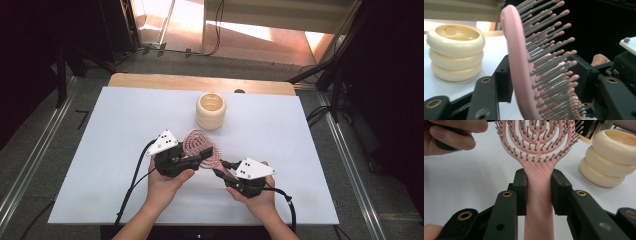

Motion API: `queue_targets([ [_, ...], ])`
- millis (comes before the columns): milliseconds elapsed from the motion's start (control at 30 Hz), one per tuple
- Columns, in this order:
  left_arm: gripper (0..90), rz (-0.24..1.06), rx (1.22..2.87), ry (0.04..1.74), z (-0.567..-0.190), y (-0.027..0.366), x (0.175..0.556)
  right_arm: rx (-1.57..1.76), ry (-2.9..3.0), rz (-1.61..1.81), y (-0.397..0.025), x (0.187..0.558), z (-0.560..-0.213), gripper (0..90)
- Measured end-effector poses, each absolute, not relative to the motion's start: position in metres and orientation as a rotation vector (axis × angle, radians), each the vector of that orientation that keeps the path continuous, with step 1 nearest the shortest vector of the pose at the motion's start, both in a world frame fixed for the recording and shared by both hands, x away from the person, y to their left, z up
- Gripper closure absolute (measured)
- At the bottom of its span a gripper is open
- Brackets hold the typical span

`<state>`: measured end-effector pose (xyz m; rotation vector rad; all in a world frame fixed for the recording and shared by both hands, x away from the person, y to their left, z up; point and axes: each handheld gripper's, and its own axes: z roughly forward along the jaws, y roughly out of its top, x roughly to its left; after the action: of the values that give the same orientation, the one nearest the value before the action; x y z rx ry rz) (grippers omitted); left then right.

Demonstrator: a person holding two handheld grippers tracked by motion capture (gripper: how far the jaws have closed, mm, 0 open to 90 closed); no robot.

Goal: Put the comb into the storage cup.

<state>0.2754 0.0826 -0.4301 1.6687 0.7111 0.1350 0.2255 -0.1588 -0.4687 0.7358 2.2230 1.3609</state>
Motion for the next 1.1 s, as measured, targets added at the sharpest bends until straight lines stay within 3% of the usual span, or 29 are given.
queue_targets([
  [533, 52.8, 0.071, 1.68, 0.741, -0.432, 0.083, 0.279, 0.722, 2.202, 1.333, -0.156, 0.224, -0.473, 67.3],
  [900, 62.5, 0.024, 1.672, 0.731, -0.427, 0.087, 0.276, 0.681, 2.184, 1.324, -0.152, 0.222, -0.479, 67.4],
  [1100, 63.3, 0.054, 1.675, 0.709, -0.425, 0.086, 0.273, 0.691, 2.181, 1.365, -0.152, 0.224, -0.48, 64.0],
])
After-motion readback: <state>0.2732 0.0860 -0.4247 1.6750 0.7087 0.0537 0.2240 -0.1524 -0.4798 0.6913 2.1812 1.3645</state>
